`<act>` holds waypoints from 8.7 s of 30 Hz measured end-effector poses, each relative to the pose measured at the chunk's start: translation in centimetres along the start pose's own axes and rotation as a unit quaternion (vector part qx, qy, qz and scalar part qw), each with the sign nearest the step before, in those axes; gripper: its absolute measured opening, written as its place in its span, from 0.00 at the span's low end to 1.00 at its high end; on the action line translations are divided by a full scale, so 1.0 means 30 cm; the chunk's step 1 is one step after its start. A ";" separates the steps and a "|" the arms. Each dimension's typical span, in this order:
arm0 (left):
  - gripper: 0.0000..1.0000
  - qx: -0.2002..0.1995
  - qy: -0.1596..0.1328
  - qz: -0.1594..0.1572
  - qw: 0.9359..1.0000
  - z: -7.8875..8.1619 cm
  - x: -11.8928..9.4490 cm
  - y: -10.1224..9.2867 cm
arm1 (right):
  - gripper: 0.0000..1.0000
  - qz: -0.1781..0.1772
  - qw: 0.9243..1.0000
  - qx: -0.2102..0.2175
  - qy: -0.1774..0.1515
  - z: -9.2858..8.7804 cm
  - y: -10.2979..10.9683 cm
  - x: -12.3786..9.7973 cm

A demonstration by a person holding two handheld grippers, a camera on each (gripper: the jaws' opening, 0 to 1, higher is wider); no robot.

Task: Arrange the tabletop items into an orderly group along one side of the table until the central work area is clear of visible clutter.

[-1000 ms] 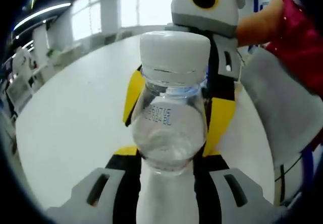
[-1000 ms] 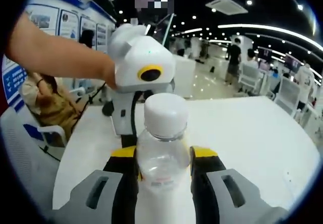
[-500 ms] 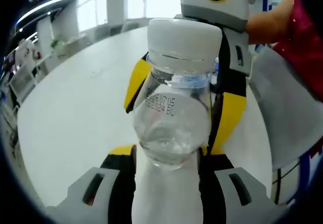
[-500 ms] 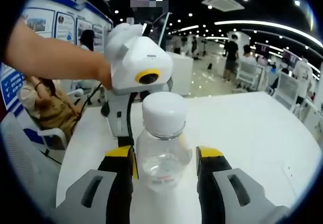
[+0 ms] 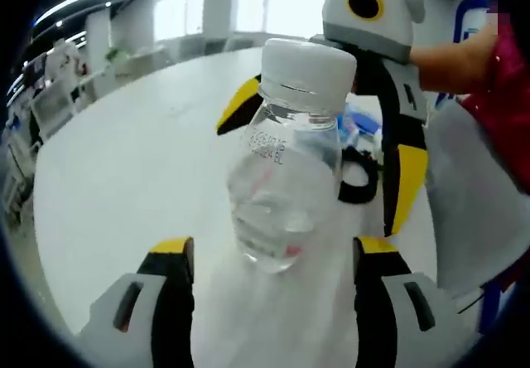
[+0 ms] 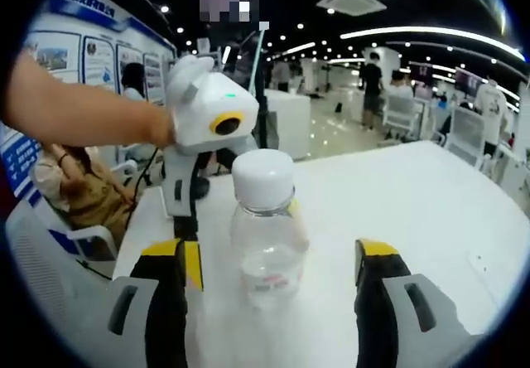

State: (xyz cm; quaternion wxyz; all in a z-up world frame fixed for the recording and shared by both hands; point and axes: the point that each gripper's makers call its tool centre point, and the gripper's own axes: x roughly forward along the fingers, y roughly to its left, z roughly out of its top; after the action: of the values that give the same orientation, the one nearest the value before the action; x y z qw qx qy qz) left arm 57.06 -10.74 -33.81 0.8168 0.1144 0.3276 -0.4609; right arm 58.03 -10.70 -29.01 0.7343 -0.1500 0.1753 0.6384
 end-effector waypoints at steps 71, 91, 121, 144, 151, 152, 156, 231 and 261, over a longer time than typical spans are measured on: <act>0.83 -0.069 -0.197 -0.010 0.978 0.291 -0.042 -0.726 | 0.96 -0.054 0.996 -0.033 0.065 -0.390 0.232 -0.861; 0.82 -0.079 -0.183 -0.024 0.980 0.261 0.012 -0.770 | 0.88 0.016 0.988 -0.065 0.139 -0.522 0.276 -0.783; 0.81 -0.083 -0.173 -0.028 0.981 0.246 0.028 -0.778 | 0.54 0.069 0.964 -0.128 0.224 -0.636 0.260 -0.671; 0.80 -0.084 -0.167 -0.025 0.982 0.238 0.030 -0.777 | 0.41 0.078 0.955 -0.154 0.242 -0.655 0.257 -0.649; 0.80 -0.083 -0.166 -0.025 0.982 0.236 0.032 -0.775 | 0.39 0.074 0.960 -0.143 0.230 -0.651 0.255 -0.650; 0.80 -0.083 -0.165 -0.025 0.982 0.235 0.032 -0.775 | 0.39 0.073 0.961 -0.143 0.226 -0.651 0.254 -0.651; 0.80 -0.083 -0.164 -0.025 0.983 0.234 0.033 -0.773 | 0.39 0.067 0.969 -0.117 0.205 -0.634 0.252 -0.655; 0.40 -0.072 -0.382 -0.085 0.917 0.680 -0.232 -0.810 | 0.39 0.183 0.938 0.069 -0.286 0.177 0.434 -0.819; 0.38 -0.184 -0.368 0.213 0.886 0.555 -0.150 -0.451 | 0.29 0.129 0.953 0.085 -0.259 0.042 0.311 -0.891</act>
State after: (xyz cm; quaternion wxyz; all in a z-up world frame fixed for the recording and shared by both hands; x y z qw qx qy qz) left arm 51.40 -23.25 -16.72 0.9636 -0.1487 0.0497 -0.2166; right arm 45.57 -32.49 -15.85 0.6756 0.1078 0.0504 0.7276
